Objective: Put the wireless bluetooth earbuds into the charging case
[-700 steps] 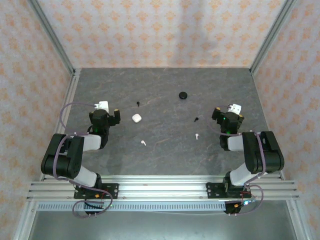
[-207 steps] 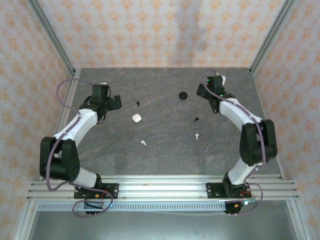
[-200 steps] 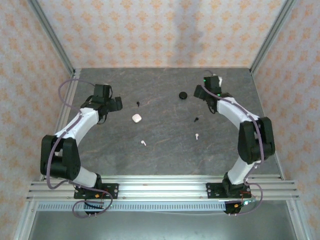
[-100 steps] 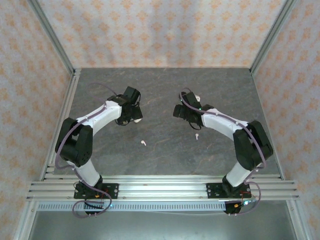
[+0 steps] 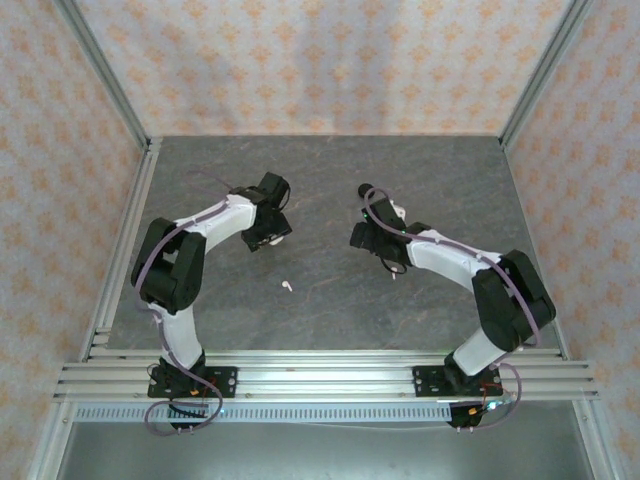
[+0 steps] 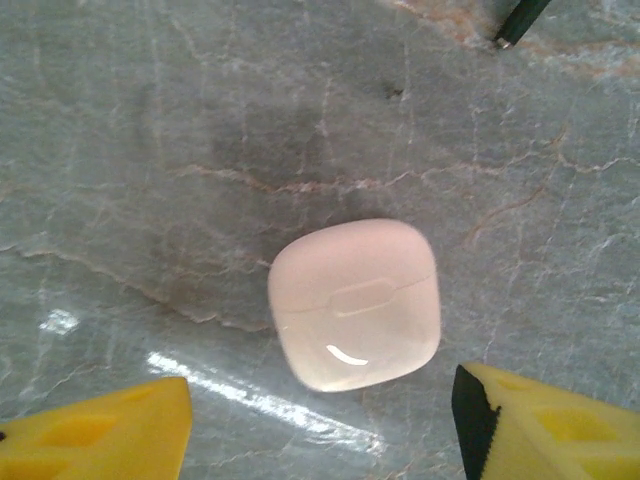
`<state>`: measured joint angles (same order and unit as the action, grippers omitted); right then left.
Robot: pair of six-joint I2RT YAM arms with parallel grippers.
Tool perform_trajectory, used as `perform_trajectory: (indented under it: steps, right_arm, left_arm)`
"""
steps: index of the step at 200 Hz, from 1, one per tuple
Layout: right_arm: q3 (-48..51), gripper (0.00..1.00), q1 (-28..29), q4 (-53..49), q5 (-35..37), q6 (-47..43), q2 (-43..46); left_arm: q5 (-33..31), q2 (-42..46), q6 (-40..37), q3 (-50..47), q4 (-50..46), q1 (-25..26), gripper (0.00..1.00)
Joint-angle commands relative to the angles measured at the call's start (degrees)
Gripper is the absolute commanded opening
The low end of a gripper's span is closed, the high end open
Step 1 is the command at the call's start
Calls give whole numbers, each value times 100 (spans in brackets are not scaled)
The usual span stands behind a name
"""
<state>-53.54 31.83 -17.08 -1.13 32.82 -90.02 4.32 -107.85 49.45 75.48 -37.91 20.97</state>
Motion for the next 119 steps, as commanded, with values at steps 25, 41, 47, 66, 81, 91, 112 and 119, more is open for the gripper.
perform_trajectory:
  steps: [25,41,47,66,81,91,112,119]
  right_arm:
    - [157,89,39,-33,138,77,341]
    - [205,89,33,-64,187,65,435]
    - [233,89,34,-68,204,56,469]
    - [274,89,36,-117,261,57,537]
    - [266,89,34,-180,288,50,558]
    - [245,89,36,-214,289,63,560]
    - [188,90,34,-299,288,83,604]
    - [154,90,35,-341,289,91,632]
  left_arm:
    - [-19,-410,-97,352,-76,-49,65]
    - [-63,-541,-242,432,-111,-58,63]
    - [-92,-598,-304,470,-161,-50,62]
    - [-139,-675,-455,477,-139,-54,58]
    - [-146,-662,-568,412,-64,-49,53]
    - [-154,-624,-665,376,-44,-49,49]
    - [-143,-511,-1005,307,-29,-49,38]
    - [-142,-461,-1154,300,-55,-49,34]
